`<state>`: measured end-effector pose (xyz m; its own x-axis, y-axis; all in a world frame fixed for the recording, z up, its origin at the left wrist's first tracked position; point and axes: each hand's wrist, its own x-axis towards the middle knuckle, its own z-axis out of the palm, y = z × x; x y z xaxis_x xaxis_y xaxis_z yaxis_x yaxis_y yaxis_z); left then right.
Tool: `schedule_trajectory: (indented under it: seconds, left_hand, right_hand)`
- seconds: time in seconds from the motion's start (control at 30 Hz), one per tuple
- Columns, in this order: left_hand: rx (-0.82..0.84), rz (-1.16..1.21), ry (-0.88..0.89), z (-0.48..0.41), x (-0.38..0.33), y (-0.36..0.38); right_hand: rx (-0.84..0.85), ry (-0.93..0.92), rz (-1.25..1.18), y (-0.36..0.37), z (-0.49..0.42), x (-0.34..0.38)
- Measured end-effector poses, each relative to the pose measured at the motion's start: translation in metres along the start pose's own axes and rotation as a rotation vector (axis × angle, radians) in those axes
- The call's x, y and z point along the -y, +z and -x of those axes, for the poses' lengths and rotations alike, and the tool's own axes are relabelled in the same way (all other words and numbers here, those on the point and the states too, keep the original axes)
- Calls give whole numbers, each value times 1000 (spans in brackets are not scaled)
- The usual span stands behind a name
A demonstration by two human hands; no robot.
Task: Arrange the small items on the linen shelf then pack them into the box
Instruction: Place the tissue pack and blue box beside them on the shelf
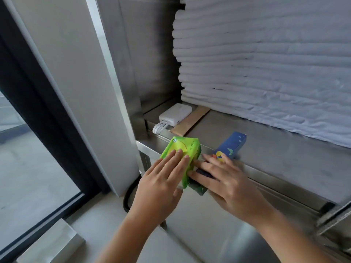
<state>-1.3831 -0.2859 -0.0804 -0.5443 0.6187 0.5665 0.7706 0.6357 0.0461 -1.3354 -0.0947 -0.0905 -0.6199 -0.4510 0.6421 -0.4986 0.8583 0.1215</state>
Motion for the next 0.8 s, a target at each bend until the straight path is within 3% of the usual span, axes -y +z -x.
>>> schedule_trajectory:
  seconds: [0.47, 0.8]
  left_hand:
    - [58, 166, 173, -76, 31, 66]
    - [119, 220, 332, -122, 57, 95]
  right_hand:
    - [48, 216, 52, 27, 1, -45]
    - [139, 482, 28, 39, -15, -55]
